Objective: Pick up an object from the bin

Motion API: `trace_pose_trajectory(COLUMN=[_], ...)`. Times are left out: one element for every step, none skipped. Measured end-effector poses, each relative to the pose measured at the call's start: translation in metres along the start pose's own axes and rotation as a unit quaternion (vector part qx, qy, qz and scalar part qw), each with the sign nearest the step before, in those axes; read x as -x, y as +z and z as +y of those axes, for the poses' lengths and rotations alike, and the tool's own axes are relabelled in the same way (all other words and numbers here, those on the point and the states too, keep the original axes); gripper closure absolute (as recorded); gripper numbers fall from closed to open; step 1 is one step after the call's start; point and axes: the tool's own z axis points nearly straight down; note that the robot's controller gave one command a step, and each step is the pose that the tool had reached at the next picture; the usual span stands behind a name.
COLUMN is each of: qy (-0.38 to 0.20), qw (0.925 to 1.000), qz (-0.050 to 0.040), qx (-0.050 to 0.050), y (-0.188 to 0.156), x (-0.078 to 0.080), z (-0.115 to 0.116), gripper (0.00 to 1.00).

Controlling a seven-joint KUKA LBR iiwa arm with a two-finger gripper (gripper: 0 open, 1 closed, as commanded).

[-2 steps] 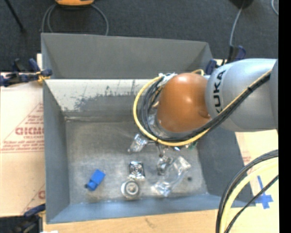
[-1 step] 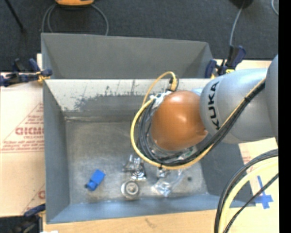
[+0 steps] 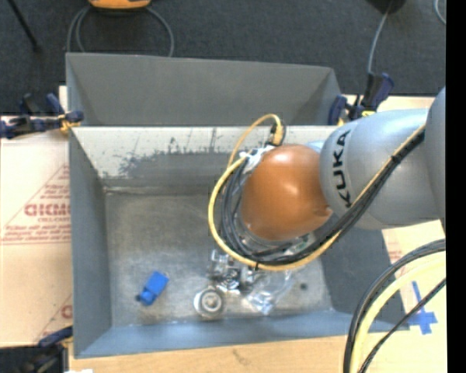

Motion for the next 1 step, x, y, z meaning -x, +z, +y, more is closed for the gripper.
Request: trace_pose_trajectory(qy=[-0.068], qw=[0.9977], qz=[0.0027], qx=[0.003], y=[-0.1531], x=[0.0001], z=[-0.0124], gripper=[1.0])
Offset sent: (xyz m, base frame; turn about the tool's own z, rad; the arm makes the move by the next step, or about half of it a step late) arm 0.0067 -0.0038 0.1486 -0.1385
